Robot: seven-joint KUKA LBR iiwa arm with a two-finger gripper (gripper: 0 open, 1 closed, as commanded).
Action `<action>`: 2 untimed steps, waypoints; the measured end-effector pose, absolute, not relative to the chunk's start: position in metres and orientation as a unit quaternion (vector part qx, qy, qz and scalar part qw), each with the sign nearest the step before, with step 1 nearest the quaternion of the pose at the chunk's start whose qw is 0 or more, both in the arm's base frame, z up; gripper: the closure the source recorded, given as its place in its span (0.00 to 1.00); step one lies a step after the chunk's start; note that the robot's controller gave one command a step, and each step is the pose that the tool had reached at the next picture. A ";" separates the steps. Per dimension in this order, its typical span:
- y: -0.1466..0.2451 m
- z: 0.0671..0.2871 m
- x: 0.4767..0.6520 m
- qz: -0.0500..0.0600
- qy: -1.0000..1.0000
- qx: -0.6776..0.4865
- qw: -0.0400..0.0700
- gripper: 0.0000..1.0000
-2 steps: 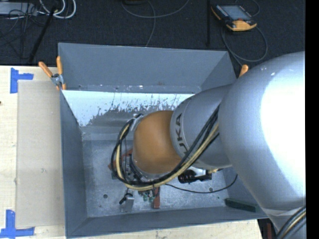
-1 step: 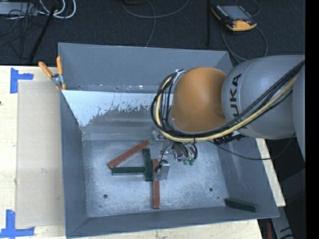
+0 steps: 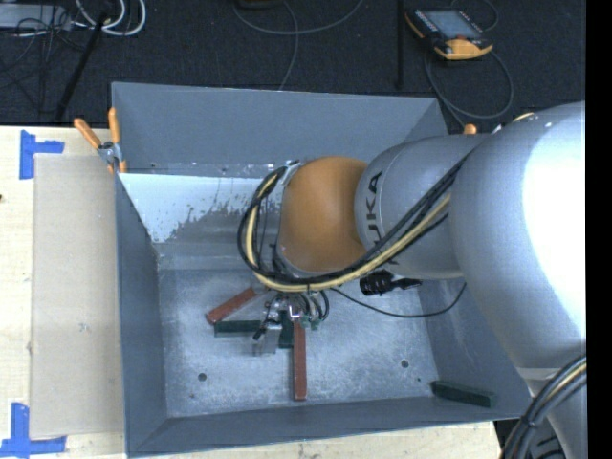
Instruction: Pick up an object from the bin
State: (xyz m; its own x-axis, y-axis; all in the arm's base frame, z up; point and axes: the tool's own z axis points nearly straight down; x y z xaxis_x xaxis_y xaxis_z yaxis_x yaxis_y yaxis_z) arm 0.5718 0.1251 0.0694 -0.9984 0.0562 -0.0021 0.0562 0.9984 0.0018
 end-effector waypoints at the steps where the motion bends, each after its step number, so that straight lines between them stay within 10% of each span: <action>1: 0.124 0.077 0.575 0.001 1.000 0.031 0.005 1.00; 2: 0.148 0.074 0.597 0.000 0.992 -0.124 0.004 1.00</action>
Offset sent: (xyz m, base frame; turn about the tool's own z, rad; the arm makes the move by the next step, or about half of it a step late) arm 0.0000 0.0000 0.0000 0.0000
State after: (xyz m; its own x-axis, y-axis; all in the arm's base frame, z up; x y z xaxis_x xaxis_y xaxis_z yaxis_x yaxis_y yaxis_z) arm 0.5965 0.1476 0.0736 -0.9693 -0.2458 -0.0075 -0.2458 0.9693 -0.0012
